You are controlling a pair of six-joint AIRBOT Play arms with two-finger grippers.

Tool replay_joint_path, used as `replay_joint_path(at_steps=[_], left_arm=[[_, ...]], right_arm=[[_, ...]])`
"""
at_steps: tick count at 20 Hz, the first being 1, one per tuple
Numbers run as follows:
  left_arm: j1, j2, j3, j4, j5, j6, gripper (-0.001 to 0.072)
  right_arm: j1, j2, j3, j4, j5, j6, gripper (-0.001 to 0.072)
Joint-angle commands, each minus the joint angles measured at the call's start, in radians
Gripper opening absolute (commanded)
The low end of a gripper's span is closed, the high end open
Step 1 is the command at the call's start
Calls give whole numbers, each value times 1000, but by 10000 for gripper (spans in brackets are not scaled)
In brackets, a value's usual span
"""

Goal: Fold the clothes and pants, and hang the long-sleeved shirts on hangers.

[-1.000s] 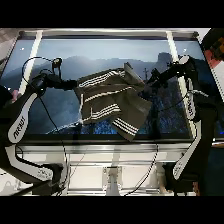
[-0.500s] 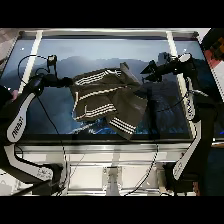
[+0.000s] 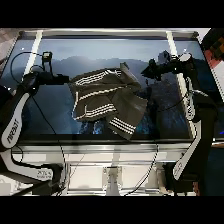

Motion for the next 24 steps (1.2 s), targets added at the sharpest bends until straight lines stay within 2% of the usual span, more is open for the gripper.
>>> replay_joint_path(at_steps=[1,3,5,7,9,13,16,18,21,22,24], left_arm=[[5,90,1,-13,104,0,31],[7,132,-2,-53,202,0,29],[7,180,-36,-85,260,0,30],[8,257,-117,-108,263,-2,29],[8,343,-221,-119,271,-50,29],[8,515,-466,-239,311,-71,29],[8,632,-631,-242,312,-180,29],[7,710,-731,-302,312,-239,30],[6,824,-859,-323,315,-434,30],[4,857,-889,-330,325,-474,30],[-15,896,-922,-333,371,-484,31]], right_arm=[[-6,1,1,6,19,-63,9],[-5,13,-6,2,16,-151,7],[-4,53,-63,-1,-27,-194,5],[-9,103,-136,-7,-39,-249,5],[-18,146,-212,-3,-29,-290,5],[-33,260,-418,47,-37,-380,5],[-36,373,-620,85,-86,-430,5],[-37,461,-763,145,-137,-478,5],[-37,600,-945,224,-224,-526,6],[-37,636,-979,220,-228,-528,7],[-35,670,-994,207,-200,-528,9]])
